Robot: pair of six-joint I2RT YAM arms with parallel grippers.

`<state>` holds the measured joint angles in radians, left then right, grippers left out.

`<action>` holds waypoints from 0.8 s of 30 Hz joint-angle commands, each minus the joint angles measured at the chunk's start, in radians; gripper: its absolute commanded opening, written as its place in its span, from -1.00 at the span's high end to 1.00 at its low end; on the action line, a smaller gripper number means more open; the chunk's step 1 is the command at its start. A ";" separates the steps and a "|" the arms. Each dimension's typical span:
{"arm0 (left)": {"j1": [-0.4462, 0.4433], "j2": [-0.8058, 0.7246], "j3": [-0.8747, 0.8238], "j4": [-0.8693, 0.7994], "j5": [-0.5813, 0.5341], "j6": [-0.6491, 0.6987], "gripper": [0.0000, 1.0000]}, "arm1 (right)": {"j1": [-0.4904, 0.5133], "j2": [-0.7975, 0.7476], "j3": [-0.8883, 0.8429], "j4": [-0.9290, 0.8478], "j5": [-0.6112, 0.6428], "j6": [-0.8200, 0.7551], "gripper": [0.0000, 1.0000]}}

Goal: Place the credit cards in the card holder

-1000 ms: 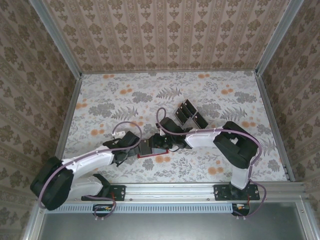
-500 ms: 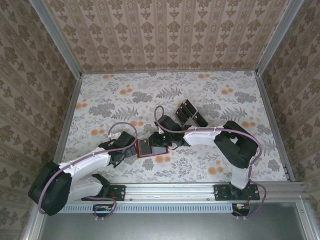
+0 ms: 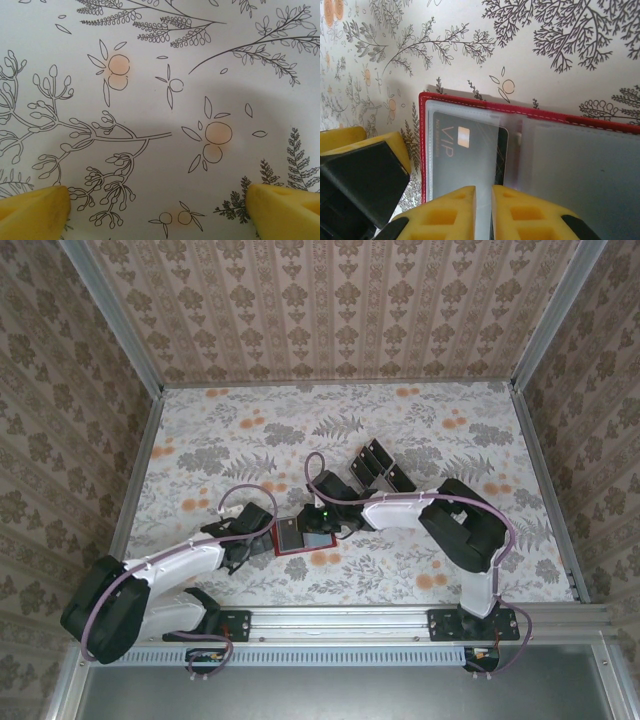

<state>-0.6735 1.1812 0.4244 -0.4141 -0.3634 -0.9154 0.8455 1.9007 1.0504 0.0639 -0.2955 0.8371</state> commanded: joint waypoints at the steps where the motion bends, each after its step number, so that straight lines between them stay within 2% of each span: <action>1: -0.004 0.047 -0.023 0.080 0.060 0.013 -1.00 | 0.008 0.032 0.025 0.004 -0.013 0.005 0.66; 11: -0.010 0.058 -0.021 0.092 0.062 0.010 -0.99 | 0.013 0.045 0.043 0.018 -0.044 0.016 0.67; 15: -0.011 0.038 -0.001 0.061 0.057 0.019 -1.00 | 0.011 -0.009 0.028 0.018 -0.049 0.016 0.63; 19: -0.008 -0.042 0.032 -0.007 0.046 0.030 -0.99 | 0.009 -0.140 -0.002 -0.061 0.004 -0.029 0.40; 21: -0.005 -0.103 0.042 -0.032 0.044 0.033 -1.00 | 0.008 -0.202 -0.005 -0.154 0.070 -0.077 0.24; 24: 0.005 -0.173 0.049 -0.037 0.059 0.034 -1.00 | 0.008 -0.246 0.011 -0.305 0.184 -0.158 0.12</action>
<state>-0.6777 1.0595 0.4404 -0.4324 -0.3305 -0.9043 0.8501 1.7042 1.0504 -0.0608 -0.2386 0.7719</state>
